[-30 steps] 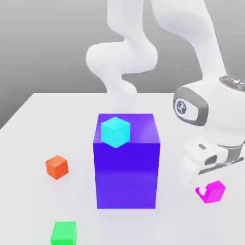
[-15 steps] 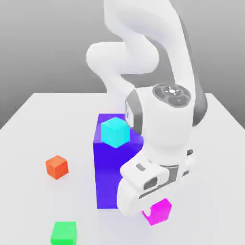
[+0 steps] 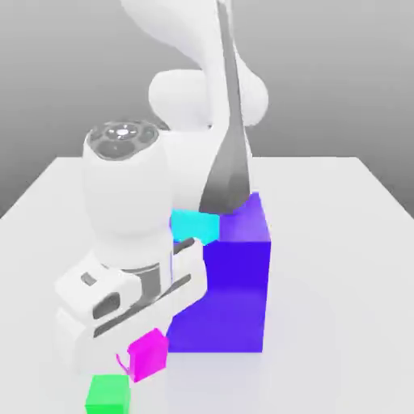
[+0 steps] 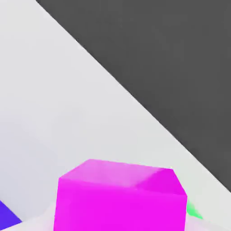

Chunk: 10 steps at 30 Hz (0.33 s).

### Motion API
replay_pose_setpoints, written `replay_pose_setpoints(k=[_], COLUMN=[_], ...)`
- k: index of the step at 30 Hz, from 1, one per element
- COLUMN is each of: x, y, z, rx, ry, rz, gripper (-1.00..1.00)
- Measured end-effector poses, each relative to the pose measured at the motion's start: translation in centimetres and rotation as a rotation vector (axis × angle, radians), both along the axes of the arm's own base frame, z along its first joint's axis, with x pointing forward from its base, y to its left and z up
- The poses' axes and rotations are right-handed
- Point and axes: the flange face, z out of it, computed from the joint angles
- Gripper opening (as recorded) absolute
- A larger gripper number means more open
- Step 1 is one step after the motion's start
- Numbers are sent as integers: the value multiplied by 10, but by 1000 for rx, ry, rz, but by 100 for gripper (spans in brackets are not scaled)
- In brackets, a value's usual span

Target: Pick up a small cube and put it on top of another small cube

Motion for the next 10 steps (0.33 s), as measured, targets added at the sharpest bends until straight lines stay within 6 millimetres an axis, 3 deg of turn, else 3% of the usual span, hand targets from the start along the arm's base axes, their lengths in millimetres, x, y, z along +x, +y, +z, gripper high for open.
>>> replay_pose_setpoints(k=[2,6,7,10], x=[-1,-1,-2,-2], y=[-17,-23,-23,-23], z=[0,-46,-55,-55], rx=[1,2,2,2], ry=[-8,-11,-11,-11], rz=[22,30,30,30], gripper=[-100,-100,100,100])
